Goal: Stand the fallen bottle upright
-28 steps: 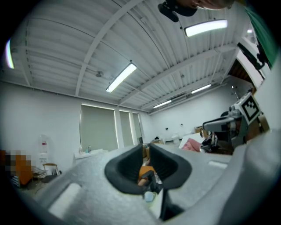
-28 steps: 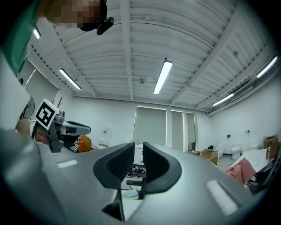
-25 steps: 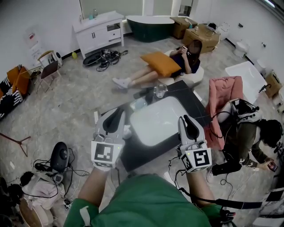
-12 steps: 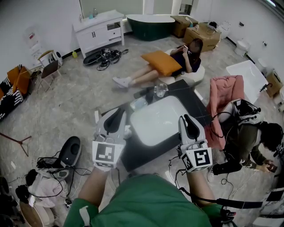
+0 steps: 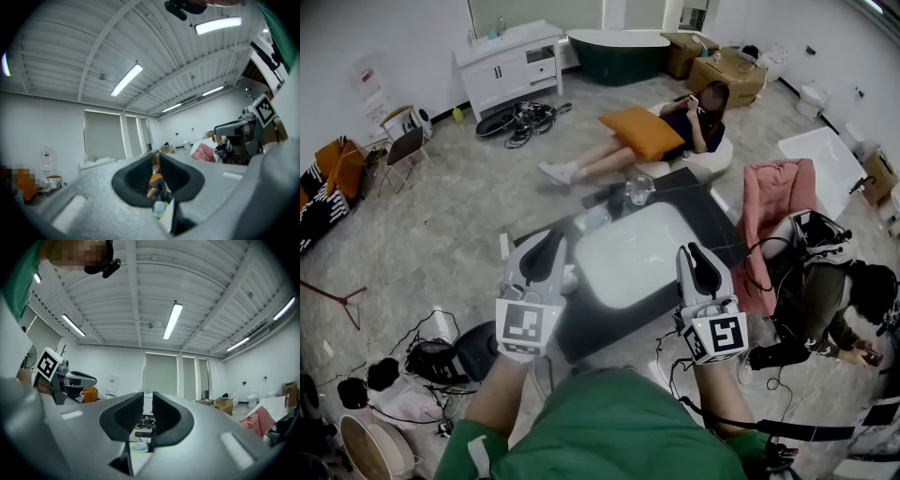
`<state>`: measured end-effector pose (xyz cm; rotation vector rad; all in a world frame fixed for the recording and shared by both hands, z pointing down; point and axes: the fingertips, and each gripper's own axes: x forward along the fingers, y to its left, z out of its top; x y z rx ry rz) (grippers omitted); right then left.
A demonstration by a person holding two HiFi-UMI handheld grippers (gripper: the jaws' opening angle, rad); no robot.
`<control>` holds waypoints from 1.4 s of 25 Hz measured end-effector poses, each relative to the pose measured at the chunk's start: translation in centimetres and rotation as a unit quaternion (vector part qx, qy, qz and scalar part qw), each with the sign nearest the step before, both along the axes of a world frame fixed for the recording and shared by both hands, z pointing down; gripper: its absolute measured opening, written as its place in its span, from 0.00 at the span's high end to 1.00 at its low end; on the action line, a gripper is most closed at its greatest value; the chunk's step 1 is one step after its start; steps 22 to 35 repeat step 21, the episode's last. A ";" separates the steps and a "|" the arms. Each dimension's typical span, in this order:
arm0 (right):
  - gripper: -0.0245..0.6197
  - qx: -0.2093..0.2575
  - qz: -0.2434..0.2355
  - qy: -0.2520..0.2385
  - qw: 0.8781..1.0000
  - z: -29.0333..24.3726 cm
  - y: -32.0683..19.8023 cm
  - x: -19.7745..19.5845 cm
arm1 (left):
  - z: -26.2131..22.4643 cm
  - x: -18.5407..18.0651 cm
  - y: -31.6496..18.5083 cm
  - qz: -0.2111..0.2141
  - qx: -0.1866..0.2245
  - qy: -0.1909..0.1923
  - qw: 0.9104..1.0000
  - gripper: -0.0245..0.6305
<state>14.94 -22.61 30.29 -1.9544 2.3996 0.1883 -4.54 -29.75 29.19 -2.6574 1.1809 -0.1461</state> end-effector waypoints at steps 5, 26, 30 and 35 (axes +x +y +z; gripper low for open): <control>0.87 -0.001 0.000 -0.003 1.000 0.3 0.1 0.2 | 0.5 0.1 -0.1 -0.002 -0.004 -0.003 1.000 0.89; 0.87 -0.007 -0.001 -0.008 1.000 0.9 -0.2 -0.2 | 1.4 -0.6 -0.6 -0.005 -0.010 -0.010 1.000 0.89; 0.87 -0.007 -0.001 -0.008 1.000 0.9 -0.2 -0.2 | 1.4 -0.6 -0.6 -0.005 -0.010 -0.010 1.000 0.89; 0.87 -0.007 -0.001 -0.008 1.000 0.9 -0.2 -0.2 | 1.4 -0.6 -0.6 -0.005 -0.010 -0.010 1.000 0.89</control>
